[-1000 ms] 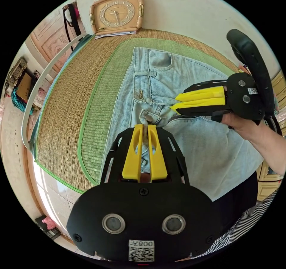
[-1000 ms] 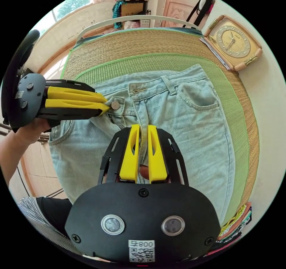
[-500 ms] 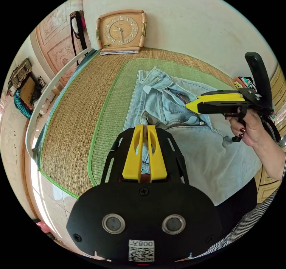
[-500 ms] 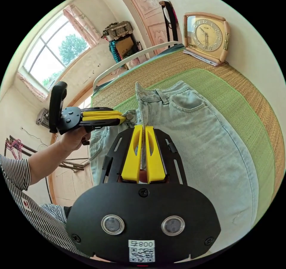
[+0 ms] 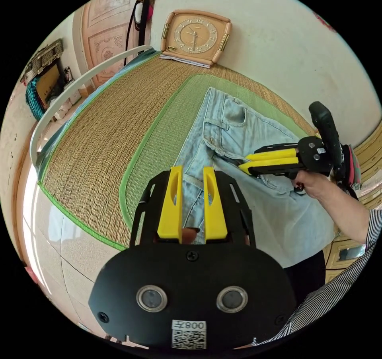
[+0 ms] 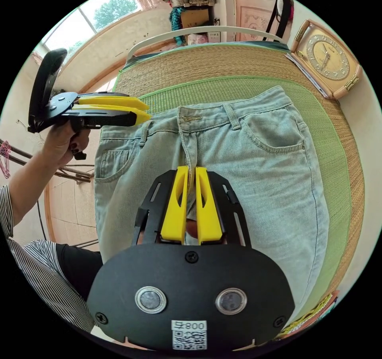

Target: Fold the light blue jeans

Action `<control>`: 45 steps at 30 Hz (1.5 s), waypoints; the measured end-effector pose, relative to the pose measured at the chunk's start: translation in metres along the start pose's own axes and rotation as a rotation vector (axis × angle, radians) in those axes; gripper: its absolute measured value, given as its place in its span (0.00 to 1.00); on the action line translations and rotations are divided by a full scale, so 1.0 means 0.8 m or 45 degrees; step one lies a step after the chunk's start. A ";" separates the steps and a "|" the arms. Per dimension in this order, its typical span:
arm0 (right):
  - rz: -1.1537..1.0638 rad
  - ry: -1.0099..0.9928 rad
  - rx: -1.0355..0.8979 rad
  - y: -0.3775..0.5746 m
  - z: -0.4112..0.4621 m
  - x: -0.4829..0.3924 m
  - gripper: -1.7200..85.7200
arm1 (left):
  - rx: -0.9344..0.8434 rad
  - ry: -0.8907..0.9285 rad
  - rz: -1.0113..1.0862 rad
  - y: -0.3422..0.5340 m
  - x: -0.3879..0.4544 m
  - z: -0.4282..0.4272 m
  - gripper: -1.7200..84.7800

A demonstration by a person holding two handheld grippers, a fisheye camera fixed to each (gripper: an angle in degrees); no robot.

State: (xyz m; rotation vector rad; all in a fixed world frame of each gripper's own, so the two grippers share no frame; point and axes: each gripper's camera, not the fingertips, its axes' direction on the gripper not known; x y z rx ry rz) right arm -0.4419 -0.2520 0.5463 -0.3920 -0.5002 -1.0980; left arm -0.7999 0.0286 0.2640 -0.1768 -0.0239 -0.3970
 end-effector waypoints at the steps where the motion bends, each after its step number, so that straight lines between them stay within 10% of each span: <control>1: 0.003 0.000 -0.001 -0.001 0.000 -0.001 0.07 | -0.063 -0.065 0.016 0.007 -0.003 0.009 0.11; 17: 0.004 -0.057 -0.002 -0.006 0.012 -0.038 0.05 | 0.234 0.131 0.107 0.009 0.020 -0.039 0.10; 31: 0.287 0.472 -0.068 -0.002 -0.043 0.124 0.12 | -0.041 0.091 0.157 -0.029 0.015 0.021 0.11; 45: 0.315 0.461 -0.089 -0.015 -0.044 0.127 0.01 | 0.099 -0.008 0.182 -0.004 0.019 -0.008 0.05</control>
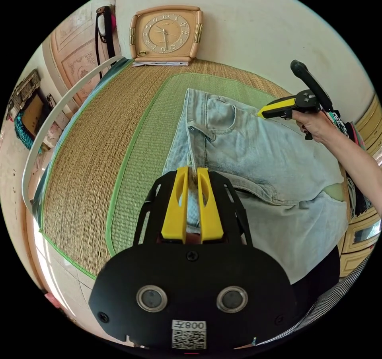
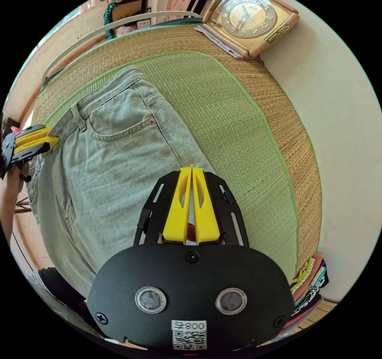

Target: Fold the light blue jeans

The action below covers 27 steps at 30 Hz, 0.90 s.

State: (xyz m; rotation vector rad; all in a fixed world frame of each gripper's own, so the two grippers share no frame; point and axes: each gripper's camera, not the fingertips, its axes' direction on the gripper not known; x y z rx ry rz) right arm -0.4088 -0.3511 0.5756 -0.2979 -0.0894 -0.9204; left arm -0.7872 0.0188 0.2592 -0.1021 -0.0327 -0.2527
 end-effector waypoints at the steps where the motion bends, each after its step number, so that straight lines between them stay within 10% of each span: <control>1: 0.000 0.004 0.013 -0.002 -0.005 0.001 0.01 | 0.026 -0.014 -0.008 0.000 -0.003 -0.006 0.05; 27: 0.049 -0.158 0.189 0.136 -0.061 -0.027 0.11 | 0.028 0.089 -0.515 0.179 -0.092 -0.085 0.15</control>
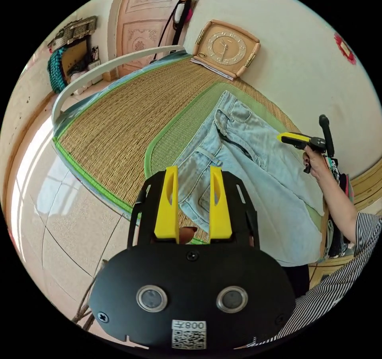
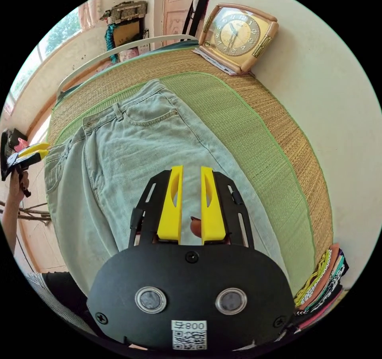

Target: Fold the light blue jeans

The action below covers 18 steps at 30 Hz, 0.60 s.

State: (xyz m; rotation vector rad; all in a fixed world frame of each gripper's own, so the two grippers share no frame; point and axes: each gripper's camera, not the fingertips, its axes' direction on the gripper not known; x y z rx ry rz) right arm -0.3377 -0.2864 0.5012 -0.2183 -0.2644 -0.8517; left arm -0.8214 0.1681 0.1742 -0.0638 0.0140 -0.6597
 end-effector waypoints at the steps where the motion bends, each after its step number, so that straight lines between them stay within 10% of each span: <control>1: -0.010 -0.045 0.012 0.013 -0.008 -0.009 0.11 | -0.003 0.028 -0.051 0.010 -0.009 -0.001 0.16; 18: -0.464 -0.221 -0.186 0.161 -0.044 -0.245 0.05 | 0.021 0.129 -0.149 0.019 0.000 -0.004 0.06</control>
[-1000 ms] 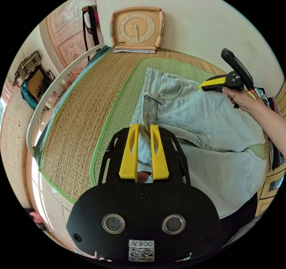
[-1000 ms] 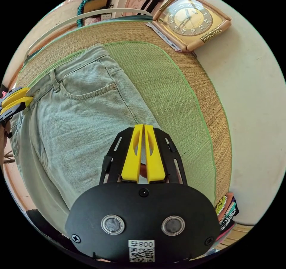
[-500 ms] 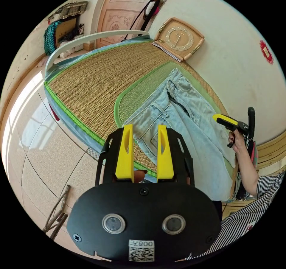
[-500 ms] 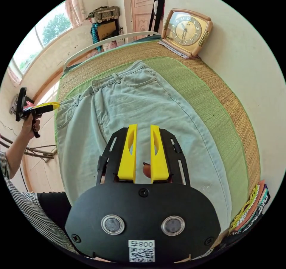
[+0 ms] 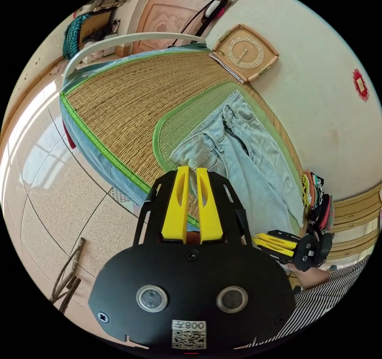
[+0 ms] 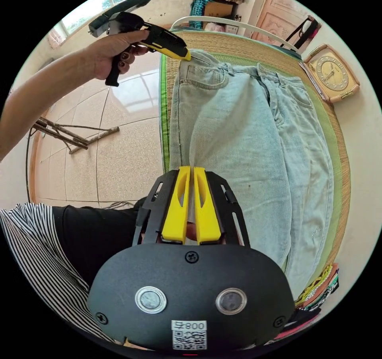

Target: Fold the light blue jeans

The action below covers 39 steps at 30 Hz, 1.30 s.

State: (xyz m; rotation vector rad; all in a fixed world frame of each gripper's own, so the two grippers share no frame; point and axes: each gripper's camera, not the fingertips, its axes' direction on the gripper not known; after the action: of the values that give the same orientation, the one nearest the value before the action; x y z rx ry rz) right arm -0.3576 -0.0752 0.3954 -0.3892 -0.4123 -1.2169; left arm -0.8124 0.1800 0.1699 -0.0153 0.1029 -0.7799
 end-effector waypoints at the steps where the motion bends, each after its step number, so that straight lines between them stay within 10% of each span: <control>1: 0.000 -0.016 0.014 -0.001 -0.005 0.001 0.04 | 0.046 -0.005 0.011 0.001 0.005 -0.013 0.06; 13: 0.258 -0.161 0.078 0.039 -0.021 0.048 0.08 | 0.107 -0.152 -0.082 0.021 0.045 0.019 0.10; 25: 0.952 0.291 -0.069 0.261 -0.060 0.212 0.10 | -0.289 0.249 0.822 0.033 0.407 0.225 0.10; 39: 1.003 0.549 -0.176 0.266 -0.023 0.395 0.03 | -0.256 -0.266 1.030 -0.086 0.616 0.429 0.04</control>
State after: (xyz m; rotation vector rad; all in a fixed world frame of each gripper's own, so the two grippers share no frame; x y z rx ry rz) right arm -0.0612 -0.2776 0.5242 -0.3450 0.1989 -0.5277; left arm -0.4787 -0.2234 0.4723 -0.2316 -0.0162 0.0446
